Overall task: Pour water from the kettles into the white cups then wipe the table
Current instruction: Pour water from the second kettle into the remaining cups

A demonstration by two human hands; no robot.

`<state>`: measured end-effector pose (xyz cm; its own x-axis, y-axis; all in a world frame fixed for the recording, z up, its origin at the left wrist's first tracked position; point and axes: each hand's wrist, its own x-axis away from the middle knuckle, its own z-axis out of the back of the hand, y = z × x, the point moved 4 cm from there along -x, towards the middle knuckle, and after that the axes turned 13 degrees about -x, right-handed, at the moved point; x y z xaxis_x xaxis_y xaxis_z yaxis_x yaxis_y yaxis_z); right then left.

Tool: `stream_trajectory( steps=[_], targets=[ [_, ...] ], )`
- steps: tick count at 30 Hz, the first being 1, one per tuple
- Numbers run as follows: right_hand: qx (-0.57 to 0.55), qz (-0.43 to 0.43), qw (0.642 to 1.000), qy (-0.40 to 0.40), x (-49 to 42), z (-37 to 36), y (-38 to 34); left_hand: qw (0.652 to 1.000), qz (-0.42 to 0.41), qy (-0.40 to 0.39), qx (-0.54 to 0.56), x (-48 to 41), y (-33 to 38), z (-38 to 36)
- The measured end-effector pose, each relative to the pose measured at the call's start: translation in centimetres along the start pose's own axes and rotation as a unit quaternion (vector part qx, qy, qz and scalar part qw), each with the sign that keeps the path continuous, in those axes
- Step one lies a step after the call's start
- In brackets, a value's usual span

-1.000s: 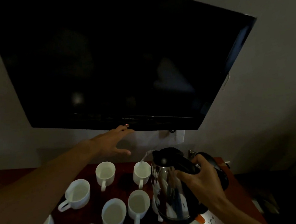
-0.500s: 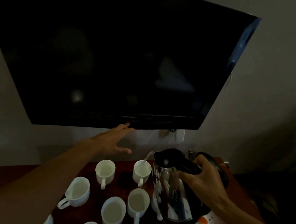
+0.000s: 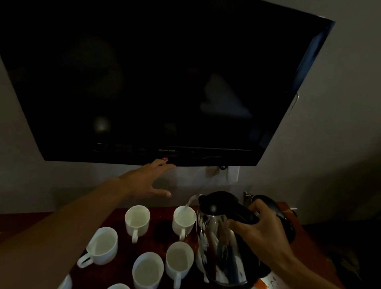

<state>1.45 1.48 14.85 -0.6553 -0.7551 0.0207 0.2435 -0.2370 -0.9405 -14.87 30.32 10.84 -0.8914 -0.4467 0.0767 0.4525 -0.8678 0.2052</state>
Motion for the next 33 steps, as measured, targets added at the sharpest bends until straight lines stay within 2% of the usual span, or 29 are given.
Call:
stream_trajectory(
  steps=[9, 22, 33],
  targets=[
    [0.005, 0.005, 1.000, 0.010, 0.3, 0.3, 0.1, 1.000, 0.001, 0.004, -0.010, 0.7, 0.7, 0.9],
    [-0.050, 0.038, 0.997, 0.045, 3.5, 1.7, 1.0, 1.000, -0.007, 0.011, 0.007, 3.6, 2.8, 1.2],
    [-0.058, 0.058, 0.997, 0.011, 8.1, 3.2, 1.4, 0.999, -0.001, -0.005, -0.042, 7.1, 7.0, -0.1]
  ],
)
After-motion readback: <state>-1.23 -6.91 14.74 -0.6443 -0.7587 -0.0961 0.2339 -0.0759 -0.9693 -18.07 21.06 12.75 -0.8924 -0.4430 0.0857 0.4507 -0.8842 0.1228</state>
